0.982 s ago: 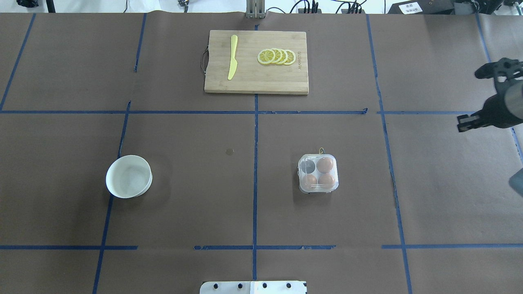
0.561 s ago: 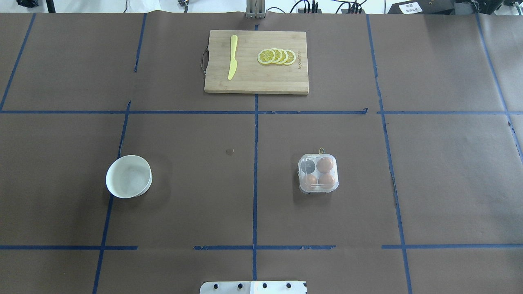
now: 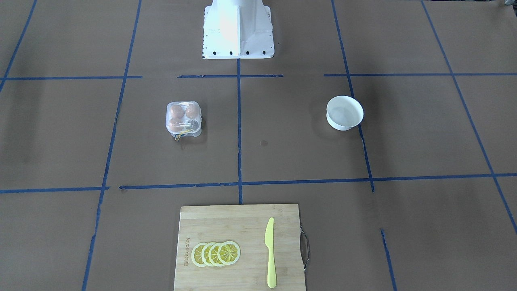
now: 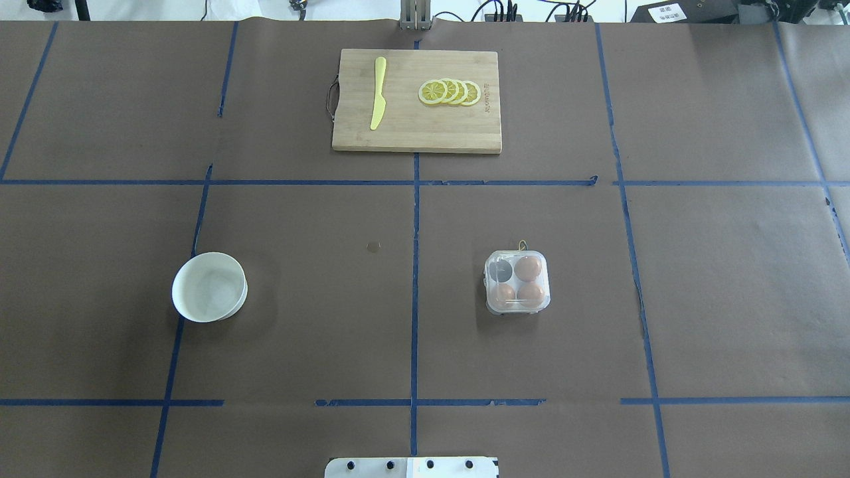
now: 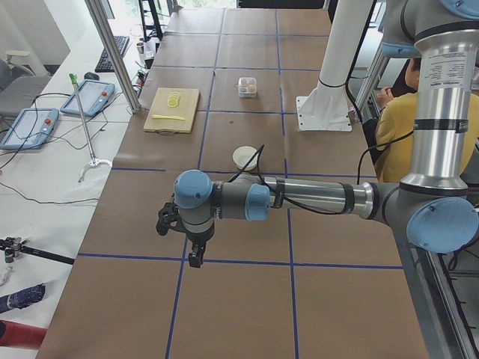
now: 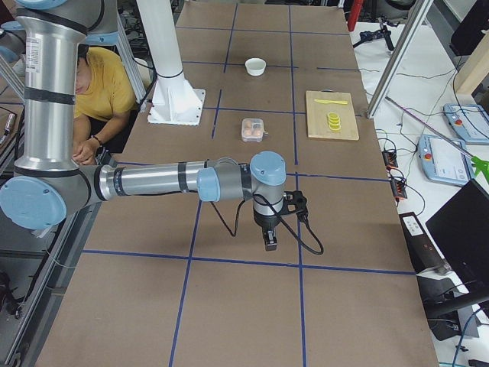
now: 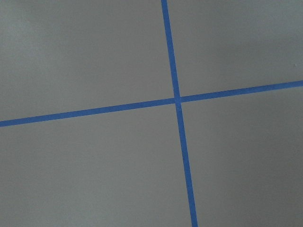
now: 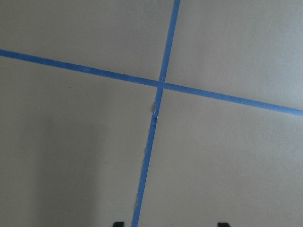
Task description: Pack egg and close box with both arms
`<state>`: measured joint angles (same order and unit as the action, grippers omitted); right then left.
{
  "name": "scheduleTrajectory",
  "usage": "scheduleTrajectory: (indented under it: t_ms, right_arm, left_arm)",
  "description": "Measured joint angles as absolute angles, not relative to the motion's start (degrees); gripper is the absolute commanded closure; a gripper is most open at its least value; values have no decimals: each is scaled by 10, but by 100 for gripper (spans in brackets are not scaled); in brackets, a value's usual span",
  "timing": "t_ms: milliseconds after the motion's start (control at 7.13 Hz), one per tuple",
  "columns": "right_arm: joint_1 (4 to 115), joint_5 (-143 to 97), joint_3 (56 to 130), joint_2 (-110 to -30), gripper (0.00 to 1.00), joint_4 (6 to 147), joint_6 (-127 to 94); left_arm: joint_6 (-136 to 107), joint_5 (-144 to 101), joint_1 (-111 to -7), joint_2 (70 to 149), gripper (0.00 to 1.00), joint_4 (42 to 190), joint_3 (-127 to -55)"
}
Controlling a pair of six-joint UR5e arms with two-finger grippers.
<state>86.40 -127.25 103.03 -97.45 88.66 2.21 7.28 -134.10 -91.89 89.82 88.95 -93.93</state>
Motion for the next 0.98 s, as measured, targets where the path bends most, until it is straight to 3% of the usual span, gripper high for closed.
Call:
scheduleTrajectory:
  t_ms: [982]
  right_arm:
    - [864,-1288,990,-982,0,885,18]
  left_arm:
    - [72,-1339,-918,895,0,895,-941]
